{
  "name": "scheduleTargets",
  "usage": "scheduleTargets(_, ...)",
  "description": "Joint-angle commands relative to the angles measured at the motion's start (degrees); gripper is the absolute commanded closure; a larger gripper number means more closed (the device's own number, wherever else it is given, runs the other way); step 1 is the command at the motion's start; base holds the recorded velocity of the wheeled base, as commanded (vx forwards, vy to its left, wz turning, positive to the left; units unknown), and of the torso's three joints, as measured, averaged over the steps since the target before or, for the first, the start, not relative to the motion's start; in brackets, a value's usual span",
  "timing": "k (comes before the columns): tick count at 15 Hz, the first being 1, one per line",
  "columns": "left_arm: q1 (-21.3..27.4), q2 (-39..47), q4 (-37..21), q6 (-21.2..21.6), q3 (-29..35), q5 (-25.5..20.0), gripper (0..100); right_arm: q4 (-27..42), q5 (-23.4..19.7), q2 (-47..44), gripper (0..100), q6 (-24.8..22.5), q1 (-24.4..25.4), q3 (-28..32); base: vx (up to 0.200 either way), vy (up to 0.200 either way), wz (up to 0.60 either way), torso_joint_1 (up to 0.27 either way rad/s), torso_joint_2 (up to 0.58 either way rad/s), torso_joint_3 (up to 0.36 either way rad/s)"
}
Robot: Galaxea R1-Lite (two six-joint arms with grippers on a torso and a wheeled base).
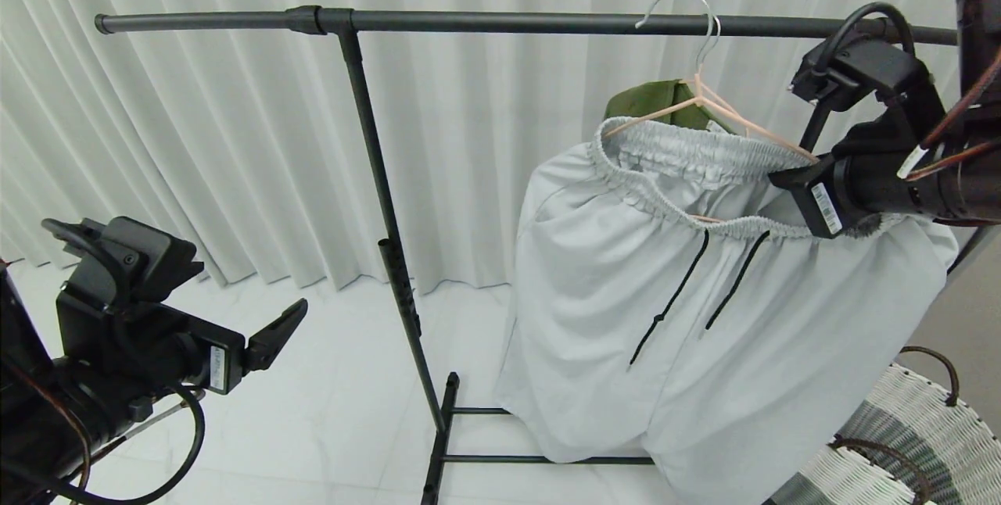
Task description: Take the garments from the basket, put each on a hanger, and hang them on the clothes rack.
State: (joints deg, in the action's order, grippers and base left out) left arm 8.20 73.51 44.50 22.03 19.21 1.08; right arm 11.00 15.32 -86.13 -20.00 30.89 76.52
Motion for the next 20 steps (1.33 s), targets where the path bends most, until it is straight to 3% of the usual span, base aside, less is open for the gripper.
scheduleTargets(1,0.0,0.3,0.0,0.0,-0.1,0.1,0,0.3,2.3,-3.7,100,1.9,0.1,2.6,0.000,0.000,0.00,0.000,0.00,0.000)
scheduleTargets(6,0.9,0.2,0.0,1.9,-0.1,0.1,0,1.0,7.9,-9.8,100,6.8,0.0,10.2,0.000,0.000,0.00,0.000,0.00,0.000)
scheduleTargets(13,3.3,0.1,0.0,2.0,-0.1,0.1,0,0.9,9.2,-9.5,100,6.8,0.0,10.7,0.200,0.000,0.00,0.003,0.00,0.002)
scheduleTargets(20,3.8,0.0,0.0,2.0,-0.2,0.1,0,0.6,9.4,-11.0,100,7.0,-1.0,12.7,0.000,0.000,0.00,0.000,0.00,0.000)
